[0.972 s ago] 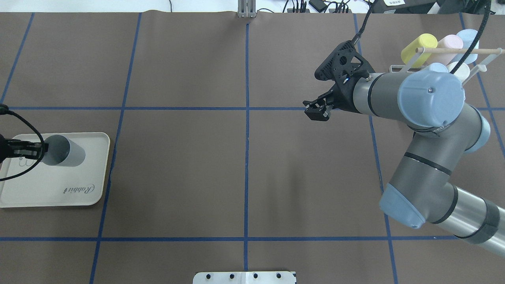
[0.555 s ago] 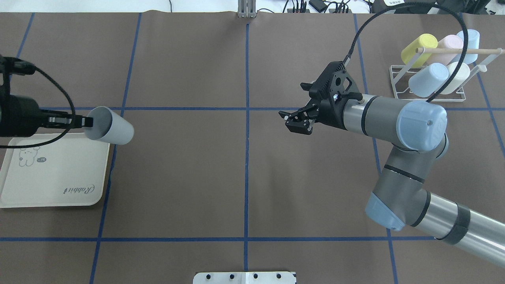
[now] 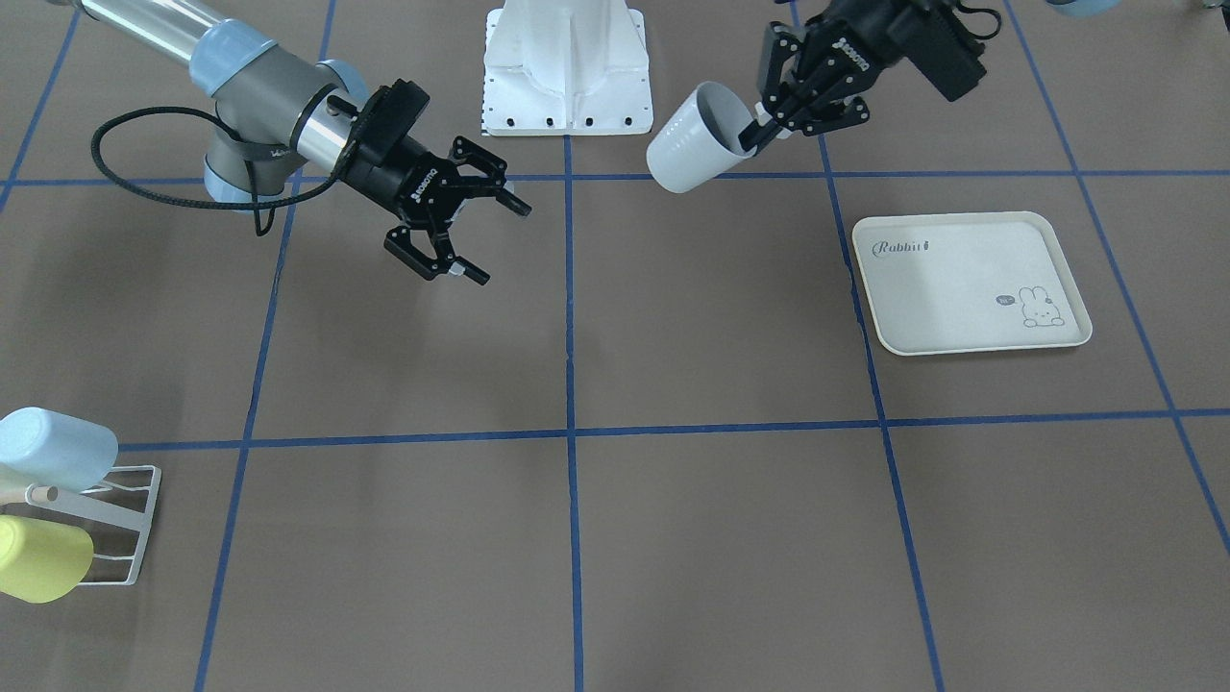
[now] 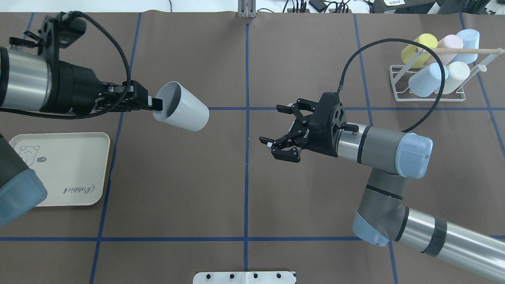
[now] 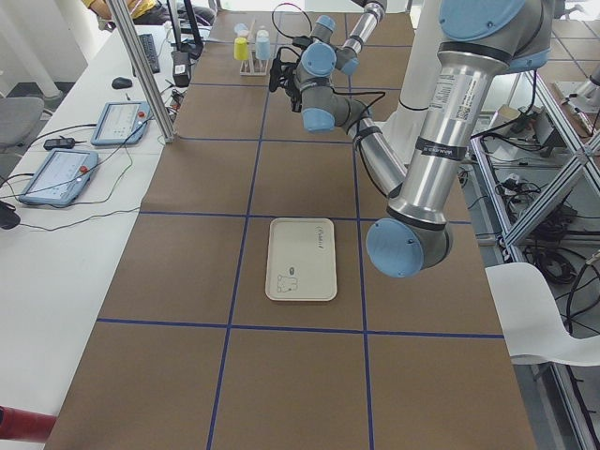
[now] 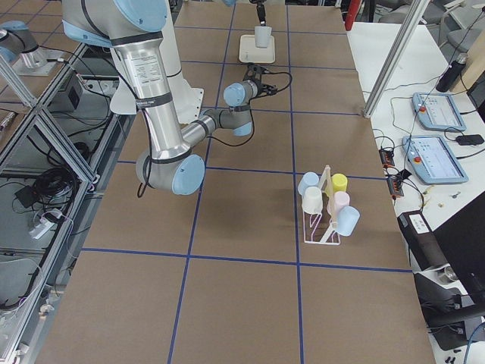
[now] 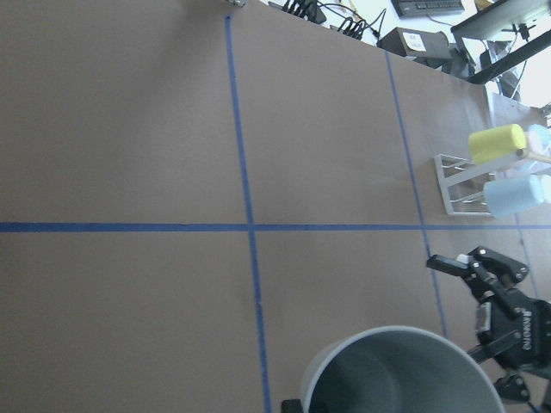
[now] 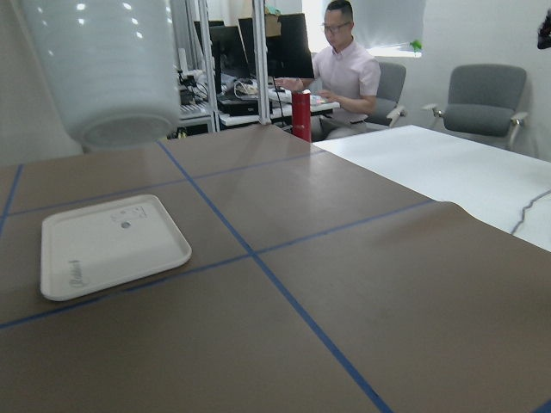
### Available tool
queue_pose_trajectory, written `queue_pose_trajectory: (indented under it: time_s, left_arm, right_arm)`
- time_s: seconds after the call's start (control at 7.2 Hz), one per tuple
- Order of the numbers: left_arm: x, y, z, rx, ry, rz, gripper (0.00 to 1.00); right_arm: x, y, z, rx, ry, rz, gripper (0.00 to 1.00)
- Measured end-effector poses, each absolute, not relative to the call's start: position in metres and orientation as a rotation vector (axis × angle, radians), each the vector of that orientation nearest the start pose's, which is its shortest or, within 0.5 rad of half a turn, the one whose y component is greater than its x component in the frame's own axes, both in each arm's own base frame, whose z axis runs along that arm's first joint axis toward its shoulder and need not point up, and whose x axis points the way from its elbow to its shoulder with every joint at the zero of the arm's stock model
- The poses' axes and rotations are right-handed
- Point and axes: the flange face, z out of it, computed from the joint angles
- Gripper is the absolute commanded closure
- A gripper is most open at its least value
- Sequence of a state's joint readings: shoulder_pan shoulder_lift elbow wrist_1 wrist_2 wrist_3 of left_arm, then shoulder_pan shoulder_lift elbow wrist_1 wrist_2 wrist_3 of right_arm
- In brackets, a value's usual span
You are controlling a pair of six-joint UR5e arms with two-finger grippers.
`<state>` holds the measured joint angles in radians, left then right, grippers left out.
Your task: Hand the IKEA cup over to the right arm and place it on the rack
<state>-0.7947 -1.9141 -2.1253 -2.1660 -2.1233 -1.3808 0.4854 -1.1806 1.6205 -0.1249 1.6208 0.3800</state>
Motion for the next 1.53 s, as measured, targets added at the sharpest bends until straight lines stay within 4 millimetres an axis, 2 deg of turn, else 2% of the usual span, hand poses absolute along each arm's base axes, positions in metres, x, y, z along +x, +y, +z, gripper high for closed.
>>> queue_pose_trajectory:
  time_s: [0.28,0.42,0.69,1.53]
  left_arm:
    - [0.303,-0.396,0.141,0.268,1.511,-0.069,1.00]
    - [0.309,-0.394,0.139,0.266,1.514,-0.071,1.00]
    - [0.314,-0.393,0.141,0.260,1.510,-0.071,1.00]
    - [0.332,-0.385,0.143,0.229,1.507,-0.046,1.00]
  right_arm:
    - [-0.478,-0.360,0.227,1.442,-1.398,-0.527,0.01]
    - [-0.486,-0.351,0.220,1.448,-1.412,-0.519,0.01]
    - [-0.490,-0.348,0.216,1.451,-1.408,-0.512,0.01]
    - [-0.478,-0.356,0.210,1.617,-1.280,-0.607,0.01]
